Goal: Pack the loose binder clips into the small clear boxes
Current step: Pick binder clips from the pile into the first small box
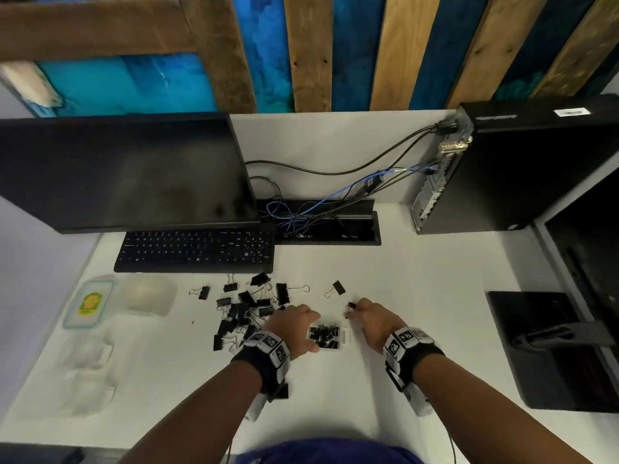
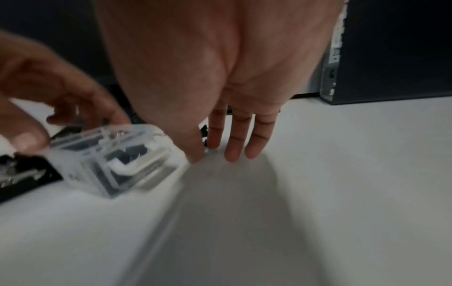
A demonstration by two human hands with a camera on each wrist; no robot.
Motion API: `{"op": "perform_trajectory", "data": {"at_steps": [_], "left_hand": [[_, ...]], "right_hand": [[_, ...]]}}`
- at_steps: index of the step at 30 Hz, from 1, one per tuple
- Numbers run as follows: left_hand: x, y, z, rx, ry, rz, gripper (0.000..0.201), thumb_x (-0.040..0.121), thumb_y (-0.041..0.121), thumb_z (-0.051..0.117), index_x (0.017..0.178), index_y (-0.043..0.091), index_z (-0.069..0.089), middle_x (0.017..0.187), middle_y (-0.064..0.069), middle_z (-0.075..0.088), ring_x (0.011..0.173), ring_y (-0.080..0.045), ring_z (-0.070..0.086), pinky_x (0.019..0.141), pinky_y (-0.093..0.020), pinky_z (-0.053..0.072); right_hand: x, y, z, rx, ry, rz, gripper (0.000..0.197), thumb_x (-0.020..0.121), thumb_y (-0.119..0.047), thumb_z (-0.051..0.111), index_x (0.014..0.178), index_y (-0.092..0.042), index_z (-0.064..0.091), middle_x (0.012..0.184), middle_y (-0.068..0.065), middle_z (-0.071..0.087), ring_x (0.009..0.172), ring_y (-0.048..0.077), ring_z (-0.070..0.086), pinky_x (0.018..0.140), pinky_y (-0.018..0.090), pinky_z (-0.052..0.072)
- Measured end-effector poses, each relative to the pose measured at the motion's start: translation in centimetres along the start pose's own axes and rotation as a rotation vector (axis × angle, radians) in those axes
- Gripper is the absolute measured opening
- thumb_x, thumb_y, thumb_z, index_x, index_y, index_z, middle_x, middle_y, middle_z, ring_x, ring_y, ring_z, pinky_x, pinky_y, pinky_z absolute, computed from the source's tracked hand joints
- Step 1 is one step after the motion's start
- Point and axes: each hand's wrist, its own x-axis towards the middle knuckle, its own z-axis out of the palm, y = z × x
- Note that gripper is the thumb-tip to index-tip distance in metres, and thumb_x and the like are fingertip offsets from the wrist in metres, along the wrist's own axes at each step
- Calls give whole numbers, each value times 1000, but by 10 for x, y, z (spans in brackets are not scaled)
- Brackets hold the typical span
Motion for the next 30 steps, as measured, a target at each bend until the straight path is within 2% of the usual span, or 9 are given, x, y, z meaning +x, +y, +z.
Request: {"op": "perform_trajectory", "data": {"at_steps": [6,12,16,19,21,24,26,29,30], "left_hand": [[-3,2,3,-28,23,1,69,82,50,67,142,25,45,134,3,53,120,-20,52,100,-35,43],[-5,2,3,-58,37,0,69,83,50,67,142,26,44,135,4,52,120,-19,52,99,-33,43],[-7,1,4,-80,36,-7,70,84,51,65,145,27,41,140,6,49,124,-17,50,102,-33,42],[-7,1,3,-85,38,-7,70,84,51,65,145,28,40,142,7,47,126,-17,48,103,-34,42],[-7,1,4,-86,35,-14,70,84,51,65,146,29,39,143,8,46,127,-16,47,104,-33,41],[-7,1,5,-82,28,-24,71,84,53,64,146,31,37,144,9,44,128,-16,46,104,-34,41],[-6,0,5,-83,21,-30,71,84,54,63,146,32,36,144,10,44,128,-15,46,104,-35,41],[-7,-1,7,-86,12,-35,72,84,54,63,147,33,36,145,12,42,129,-14,45,105,-35,41],[-7,-1,7,-87,10,-37,72,84,54,63,147,33,35,146,12,41,129,-15,45,105,-35,41]], "right_hand": [[-7,4,17,-100,47,-49,28,95,-9,45,119,-12,60,124,8,46,107,28,54,85,36,50],[-12,7,20,-33,79,14,28,91,-6,45,116,-6,57,119,12,51,103,31,58,82,31,46],[-17,9,13,124,166,72,20,87,-15,51,103,-11,61,106,7,62,97,25,59,75,27,43],[-20,7,2,329,284,119,7,87,-20,57,90,-19,64,87,0,68,80,19,63,74,31,54],[-23,3,-4,563,359,109,10,90,-18,60,83,-23,65,77,-2,71,69,16,66,70,33,57],[-26,-10,-13,822,240,9,14,97,-21,59,95,-24,73,87,-7,74,70,9,71,63,21,53],[-24,-11,-12,850,198,-17,18,99,-25,57,109,-26,72,99,-13,72,73,9,72,61,13,48],[-21,1,-7,792,297,82,26,99,-13,50,95,-29,70,106,-6,71,72,13,70,67,26,56],[-21,7,-6,710,321,130,28,97,-8,49,94,-28,69,107,-5,70,76,11,68,70,25,56]]}}
